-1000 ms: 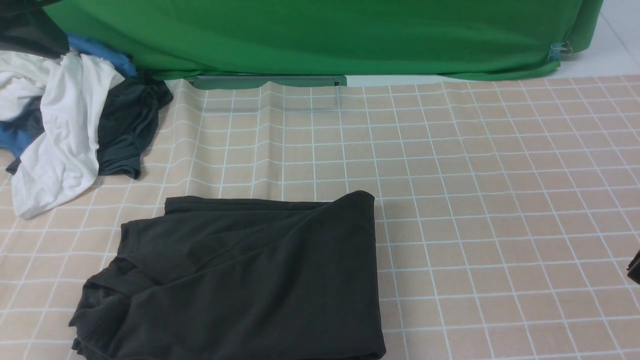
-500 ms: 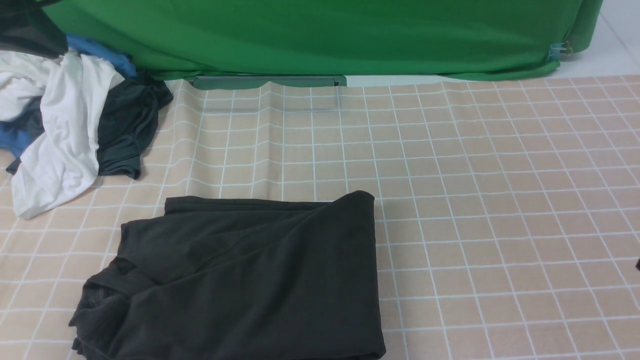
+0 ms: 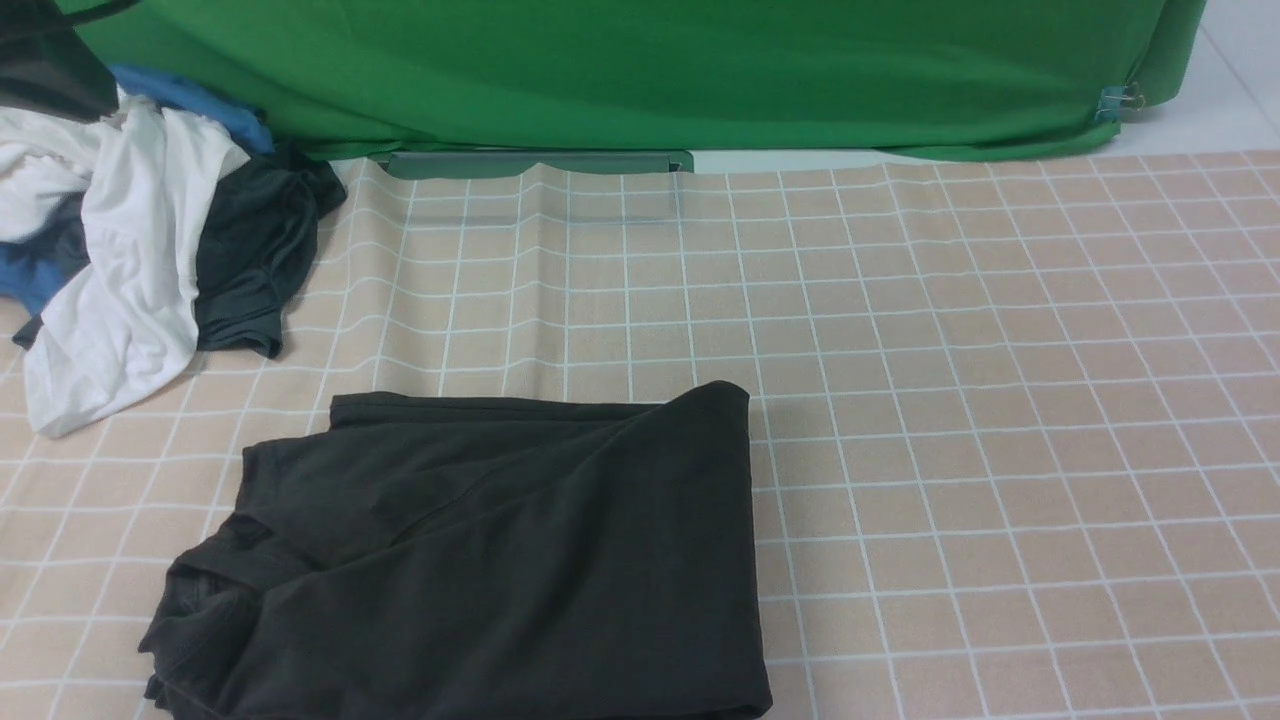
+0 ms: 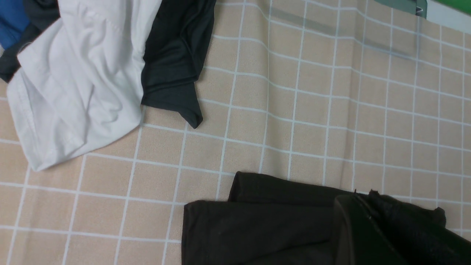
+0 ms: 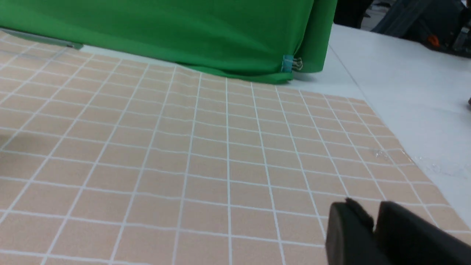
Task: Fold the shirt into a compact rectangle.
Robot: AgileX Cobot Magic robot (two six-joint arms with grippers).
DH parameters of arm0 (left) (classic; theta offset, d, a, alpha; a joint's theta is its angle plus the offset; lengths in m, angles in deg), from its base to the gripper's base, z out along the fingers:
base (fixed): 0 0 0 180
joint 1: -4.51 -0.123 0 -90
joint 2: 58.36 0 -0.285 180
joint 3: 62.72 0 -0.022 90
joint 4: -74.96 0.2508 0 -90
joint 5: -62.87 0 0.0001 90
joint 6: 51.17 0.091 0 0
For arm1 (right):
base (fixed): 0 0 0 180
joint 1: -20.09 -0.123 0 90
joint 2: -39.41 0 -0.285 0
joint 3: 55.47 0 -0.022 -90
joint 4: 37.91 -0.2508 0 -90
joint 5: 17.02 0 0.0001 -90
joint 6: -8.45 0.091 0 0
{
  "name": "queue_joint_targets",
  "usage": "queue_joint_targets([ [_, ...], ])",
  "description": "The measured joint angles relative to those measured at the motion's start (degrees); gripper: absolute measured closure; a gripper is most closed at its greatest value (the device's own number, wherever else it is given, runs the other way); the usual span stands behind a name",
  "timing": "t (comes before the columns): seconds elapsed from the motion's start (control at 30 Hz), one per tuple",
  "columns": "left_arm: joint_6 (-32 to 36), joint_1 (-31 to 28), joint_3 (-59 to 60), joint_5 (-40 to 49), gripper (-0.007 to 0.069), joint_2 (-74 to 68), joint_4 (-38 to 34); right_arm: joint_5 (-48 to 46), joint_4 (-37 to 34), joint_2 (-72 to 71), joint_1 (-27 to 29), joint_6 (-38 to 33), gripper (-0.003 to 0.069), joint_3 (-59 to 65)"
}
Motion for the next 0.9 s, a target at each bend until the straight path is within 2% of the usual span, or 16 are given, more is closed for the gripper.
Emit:
queue_joint_targets([
  [0.2, 0.3, 0.0, 5.3, 0.0, 0.0607, 8.2, 0.0, -0.1, 0.0, 0.0, -1.6, 0.0, 0.0512, 0.0],
  [0.47, 1.6, 0.0, 21.0, -2.9, 0.0607, 25.2, 0.0, -0.3, 0.0, 0.0, -6.8, 0.0, 0.0495, 0.0],
  [0.6, 3.3, 0.0, 32.0, -9.3, 0.0607, 34.8, -0.8, -0.3, 0.0, 0.0, -6.9, 0.0, 0.0487, 0.0],
  [0.67, 6.9, 0.0, 40.5, -14.6, 0.0607, 41.6, -2.3, -0.3, 0.0, 0.0, -6.9, 0.0, 0.0483, 0.0],
  [0.7, 6.9, 0.0, 40.5, -14.6, 0.0607, 42.2, -2.4, -0.3, 0.0, 0.0, -6.9, 0.0, 0.0483, 0.0],
  [0.77, 9.5, 0.0, 51.1, -22.3, 0.0607, 51.1, -5.7, -0.3, 0.0, 0.0, -7.0, 0.0, 0.0479, 0.0],
  [0.9, 10.0, 0.0, 63.5, -34.3, 0.0607, 60.9, -12.8, -0.3, 0.0, 0.0, -7.0, 0.0, 0.0473, 0.0],
])
